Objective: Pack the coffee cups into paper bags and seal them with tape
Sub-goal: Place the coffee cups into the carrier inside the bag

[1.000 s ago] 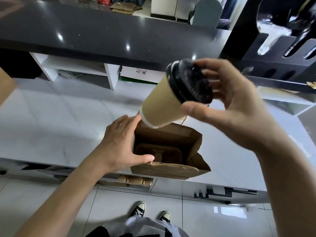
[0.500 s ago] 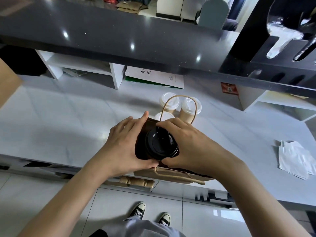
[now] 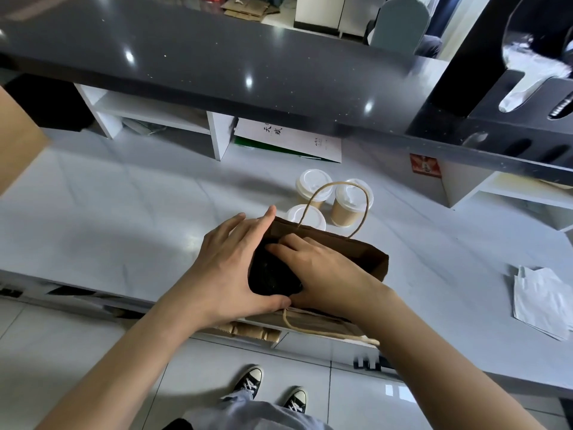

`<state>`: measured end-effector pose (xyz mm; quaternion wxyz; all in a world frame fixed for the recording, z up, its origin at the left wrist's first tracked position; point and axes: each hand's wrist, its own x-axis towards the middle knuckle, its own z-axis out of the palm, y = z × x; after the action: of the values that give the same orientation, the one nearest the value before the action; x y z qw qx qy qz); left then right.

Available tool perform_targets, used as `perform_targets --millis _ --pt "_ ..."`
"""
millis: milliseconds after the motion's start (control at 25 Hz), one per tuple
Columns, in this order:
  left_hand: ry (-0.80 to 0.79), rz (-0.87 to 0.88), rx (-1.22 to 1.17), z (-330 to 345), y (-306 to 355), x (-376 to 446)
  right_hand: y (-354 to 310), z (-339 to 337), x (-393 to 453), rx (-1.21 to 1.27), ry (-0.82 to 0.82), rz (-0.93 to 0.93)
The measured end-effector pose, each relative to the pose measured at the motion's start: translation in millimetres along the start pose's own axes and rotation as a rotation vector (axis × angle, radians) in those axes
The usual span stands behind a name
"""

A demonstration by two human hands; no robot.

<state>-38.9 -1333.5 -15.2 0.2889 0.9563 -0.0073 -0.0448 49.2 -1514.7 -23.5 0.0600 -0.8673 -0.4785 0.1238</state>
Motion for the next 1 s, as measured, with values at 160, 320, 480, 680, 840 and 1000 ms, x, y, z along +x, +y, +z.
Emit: perform_targets --millis 160,320,480,680,840,1000 --pt "0.004 0.007 0.012 0.8 -0.5 0.1 -1.7 8.7 6.6 -0.048 -0.017 -0.007" --pt "0.011 0.006 0.017 1.1 0.0 -0.1 -2.7 12.2 12.1 -0.058 -0.037 -0.01" --pt "0.015 0.011 0.009 1.4 0.3 0.3 -2.5 13.3 16.7 -0.043 -0.041 -0.021" --pt "0.008 0.017 0.01 2.2 -0.9 0.0 0.0 18.0 20.0 -0.029 -0.086 -0.003" --pt "0.011 0.024 0.02 2.1 -0.7 1.1 -1.3 19.4 23.9 -0.024 -0.092 -0.001" --pt "0.01 0.024 0.031 1.9 -0.8 2.3 -0.6 22.4 20.8 -0.012 -0.087 -0.005"
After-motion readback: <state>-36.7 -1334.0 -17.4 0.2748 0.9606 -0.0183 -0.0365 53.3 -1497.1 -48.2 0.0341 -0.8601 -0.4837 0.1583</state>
